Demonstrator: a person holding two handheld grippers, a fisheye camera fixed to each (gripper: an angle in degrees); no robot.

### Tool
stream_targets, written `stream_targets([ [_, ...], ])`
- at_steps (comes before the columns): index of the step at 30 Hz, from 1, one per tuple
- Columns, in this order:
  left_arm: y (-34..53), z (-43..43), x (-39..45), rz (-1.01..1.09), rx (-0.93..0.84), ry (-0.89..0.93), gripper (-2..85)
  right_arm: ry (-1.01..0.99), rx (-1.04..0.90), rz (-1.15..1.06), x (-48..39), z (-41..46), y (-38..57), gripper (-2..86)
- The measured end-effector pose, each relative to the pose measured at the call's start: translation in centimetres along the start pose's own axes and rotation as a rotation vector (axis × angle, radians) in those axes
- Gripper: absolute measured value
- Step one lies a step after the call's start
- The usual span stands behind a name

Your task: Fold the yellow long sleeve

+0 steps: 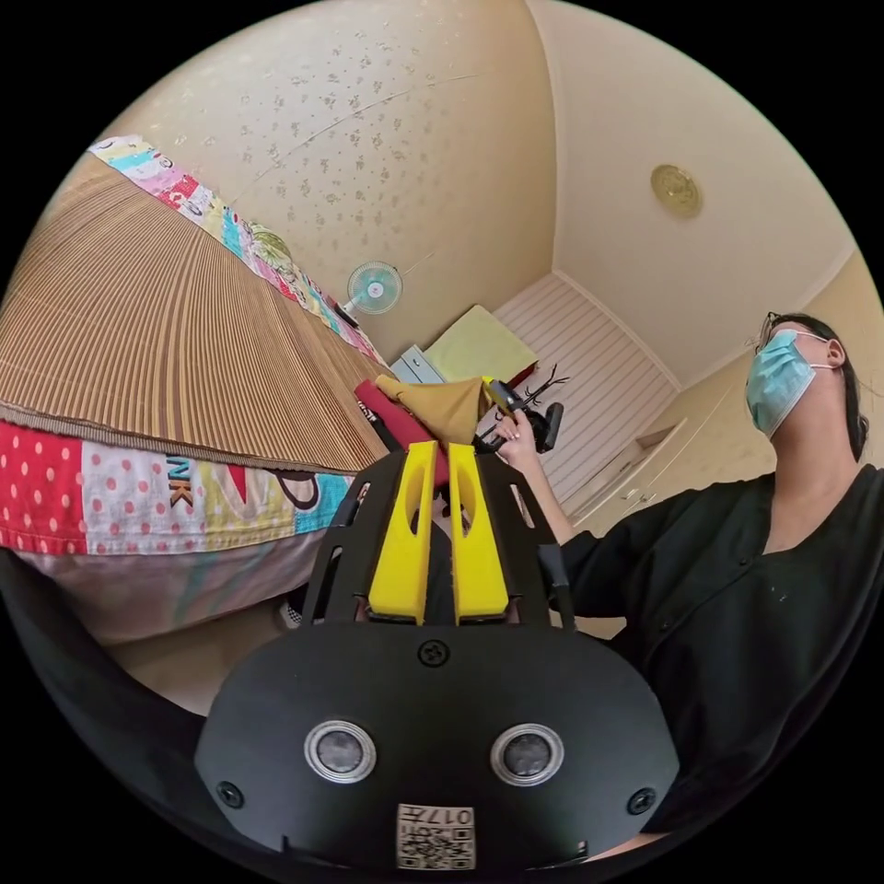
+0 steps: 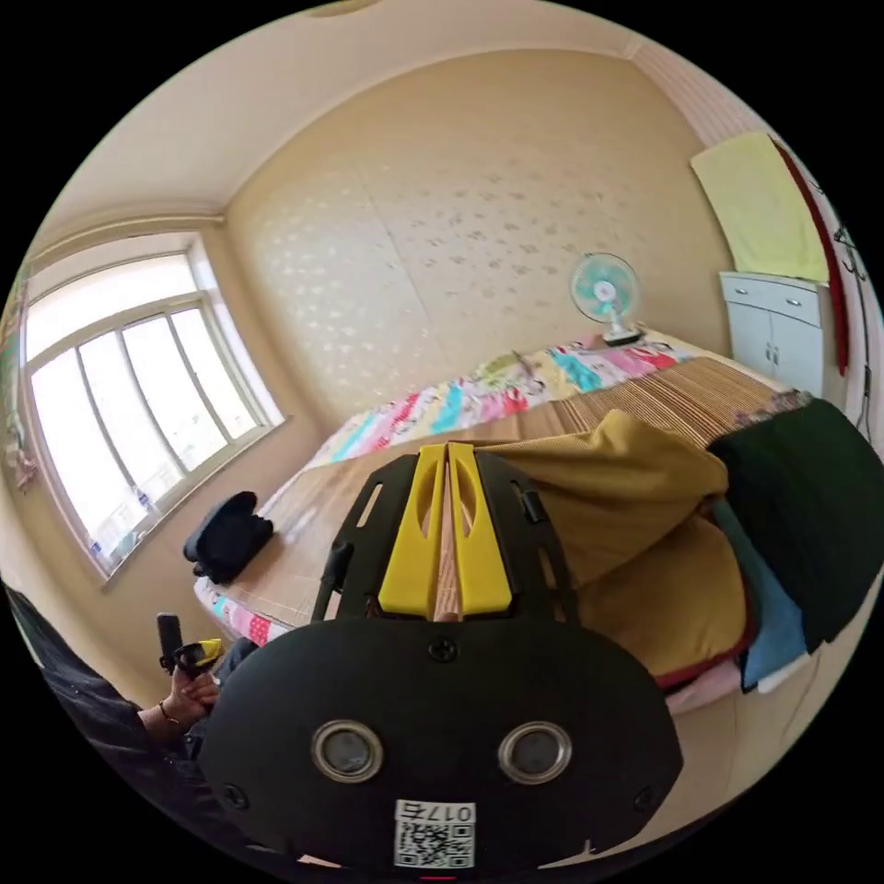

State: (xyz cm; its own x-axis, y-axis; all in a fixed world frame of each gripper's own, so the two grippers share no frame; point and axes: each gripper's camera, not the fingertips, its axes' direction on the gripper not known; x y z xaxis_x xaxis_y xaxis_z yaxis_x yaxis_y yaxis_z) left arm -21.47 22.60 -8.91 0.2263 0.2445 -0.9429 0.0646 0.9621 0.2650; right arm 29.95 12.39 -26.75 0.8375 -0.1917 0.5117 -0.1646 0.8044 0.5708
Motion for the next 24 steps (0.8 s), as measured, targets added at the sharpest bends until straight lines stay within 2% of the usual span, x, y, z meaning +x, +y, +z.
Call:
stream_targets([
  [3,0.0,0.3,-0.3,0.018,-0.024,0.003,0.6,-0.119,-0.035,-0.026,-4.7,3.8,0.9,0.8],
  [6,0.3,0.7,-1.2,-0.019,-0.026,0.021,-0.1,-0.217,-0.105,-0.034,-9.2,8.1,6.6,0.8],
  [8,0.3,0.6,-1.6,-0.038,-0.020,0.039,-0.3,-0.541,-0.145,0.003,-11.7,11.0,12.8,0.8],
  [9,0.3,0.4,-1.8,-0.047,-0.022,0.035,-0.4,-0.568,-0.186,0.020,-12.2,11.9,14.2,0.9],
  [11,0.1,-0.1,-2.0,-0.054,-0.028,0.015,-0.5,-0.421,-0.422,0.008,-14.0,15.1,18.1,1.3],
  [12,0.0,-0.6,-2.2,-0.056,-0.031,0.001,-0.5,-0.369,-0.454,-0.013,-14.3,15.4,18.5,1.4],
  [18,-0.3,-2.1,-3.8,-0.075,-0.055,-0.048,-0.7,-0.031,-0.345,-0.101,-11.9,13.6,13.2,6.4],
  [20,-0.3,-2.1,-4.5,-0.093,-0.044,-0.033,-0.7,0.155,-0.343,-0.132,-10.2,14.8,10.4,8.8],
  [22,-0.4,-1.7,-5.1,-0.109,-0.030,-0.014,-0.7,0.296,-0.406,-0.126,-8.0,17.4,9.7,9.7],
  [24,-0.4,-1.1,-5.3,-0.110,-0.036,-0.007,-0.7,0.386,-0.569,-0.113,-5.2,21.5,10.7,9.2],
])
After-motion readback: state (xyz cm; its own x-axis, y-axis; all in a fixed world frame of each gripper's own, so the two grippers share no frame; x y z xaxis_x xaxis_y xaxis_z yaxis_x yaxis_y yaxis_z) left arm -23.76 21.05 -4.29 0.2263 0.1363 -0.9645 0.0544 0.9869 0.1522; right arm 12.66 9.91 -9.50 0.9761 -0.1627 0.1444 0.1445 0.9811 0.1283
